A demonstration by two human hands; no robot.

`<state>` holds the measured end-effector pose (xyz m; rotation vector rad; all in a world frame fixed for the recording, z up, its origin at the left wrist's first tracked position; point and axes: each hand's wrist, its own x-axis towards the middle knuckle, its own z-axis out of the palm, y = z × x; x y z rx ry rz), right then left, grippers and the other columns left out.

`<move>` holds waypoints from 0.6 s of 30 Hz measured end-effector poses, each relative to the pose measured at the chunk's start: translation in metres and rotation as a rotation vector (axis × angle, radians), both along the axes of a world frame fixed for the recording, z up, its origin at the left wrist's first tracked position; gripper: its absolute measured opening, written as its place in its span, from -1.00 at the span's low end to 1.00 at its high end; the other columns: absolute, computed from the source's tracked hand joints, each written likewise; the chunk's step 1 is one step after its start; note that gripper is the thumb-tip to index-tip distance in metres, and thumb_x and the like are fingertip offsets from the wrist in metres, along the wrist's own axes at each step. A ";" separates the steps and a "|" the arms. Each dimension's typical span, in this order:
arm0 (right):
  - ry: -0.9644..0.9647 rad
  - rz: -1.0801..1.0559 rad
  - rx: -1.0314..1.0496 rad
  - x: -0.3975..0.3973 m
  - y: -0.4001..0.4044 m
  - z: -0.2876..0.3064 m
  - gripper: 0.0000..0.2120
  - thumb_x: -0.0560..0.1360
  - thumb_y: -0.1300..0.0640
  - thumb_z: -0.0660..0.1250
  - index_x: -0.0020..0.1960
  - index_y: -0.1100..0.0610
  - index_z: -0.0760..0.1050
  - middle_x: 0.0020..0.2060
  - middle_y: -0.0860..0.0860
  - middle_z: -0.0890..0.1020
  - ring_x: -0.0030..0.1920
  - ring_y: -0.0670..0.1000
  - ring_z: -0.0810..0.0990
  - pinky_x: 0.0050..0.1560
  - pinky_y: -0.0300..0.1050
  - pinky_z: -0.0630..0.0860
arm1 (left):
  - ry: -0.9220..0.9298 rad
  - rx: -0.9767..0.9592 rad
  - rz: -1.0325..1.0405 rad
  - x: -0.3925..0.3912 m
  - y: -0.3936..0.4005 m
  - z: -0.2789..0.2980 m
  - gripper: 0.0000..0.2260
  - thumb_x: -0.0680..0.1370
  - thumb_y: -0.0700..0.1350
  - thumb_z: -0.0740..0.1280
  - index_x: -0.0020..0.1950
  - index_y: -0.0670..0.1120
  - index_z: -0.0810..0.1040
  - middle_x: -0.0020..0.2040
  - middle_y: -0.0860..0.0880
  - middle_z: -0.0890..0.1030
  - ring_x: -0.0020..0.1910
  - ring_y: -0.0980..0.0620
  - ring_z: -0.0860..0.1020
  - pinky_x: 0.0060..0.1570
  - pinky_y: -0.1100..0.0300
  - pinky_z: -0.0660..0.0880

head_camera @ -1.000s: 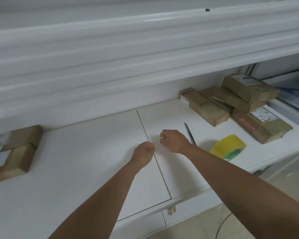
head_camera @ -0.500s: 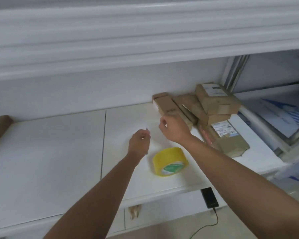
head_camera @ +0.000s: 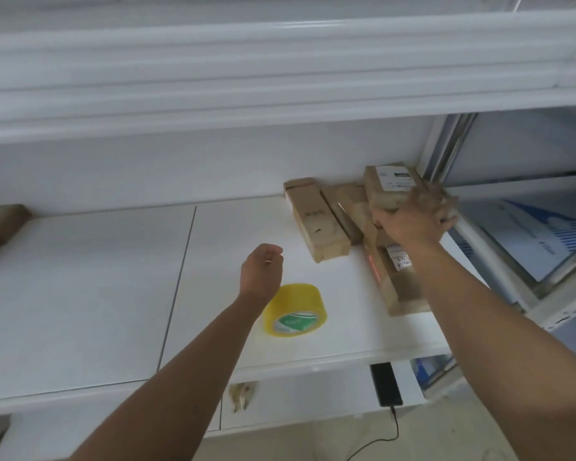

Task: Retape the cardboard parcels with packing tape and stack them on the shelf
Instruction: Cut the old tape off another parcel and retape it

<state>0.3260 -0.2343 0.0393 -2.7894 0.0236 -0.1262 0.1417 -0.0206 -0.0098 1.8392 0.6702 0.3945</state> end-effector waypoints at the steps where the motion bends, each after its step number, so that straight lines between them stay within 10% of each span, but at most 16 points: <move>1: 0.019 0.005 0.012 0.001 -0.002 -0.001 0.01 0.40 -0.51 0.16 0.61 0.07 -0.02 0.60 0.17 -0.14 0.56 0.34 -0.18 0.49 0.40 -0.15 | -0.002 -0.006 0.003 0.000 -0.001 -0.002 -0.83 0.58 -0.18 0.24 -0.01 0.05 0.58 0.04 0.00 0.65 0.00 -0.05 0.63 0.14 -0.06 0.57; 7: -0.041 0.048 0.147 0.002 -0.010 -0.004 0.07 0.25 -0.46 0.25 0.57 0.09 0.02 0.52 0.21 0.09 0.47 0.37 0.12 0.34 0.31 0.36 | -0.021 -0.029 0.047 0.000 -0.006 -0.003 -0.85 0.59 -0.18 0.25 -0.01 0.03 0.58 0.02 0.01 0.65 -0.01 -0.04 0.63 0.12 -0.02 0.57; 18: -0.481 0.479 0.199 -0.086 0.077 0.001 0.06 0.24 -0.44 0.39 0.52 0.17 0.19 0.38 0.27 0.29 0.31 0.31 0.37 0.22 0.16 0.48 | -0.211 -0.208 0.111 -0.017 0.010 0.019 -0.89 0.63 -0.06 0.26 0.05 -0.01 0.56 -0.06 -0.01 0.64 -0.15 0.04 0.61 -0.18 0.21 0.50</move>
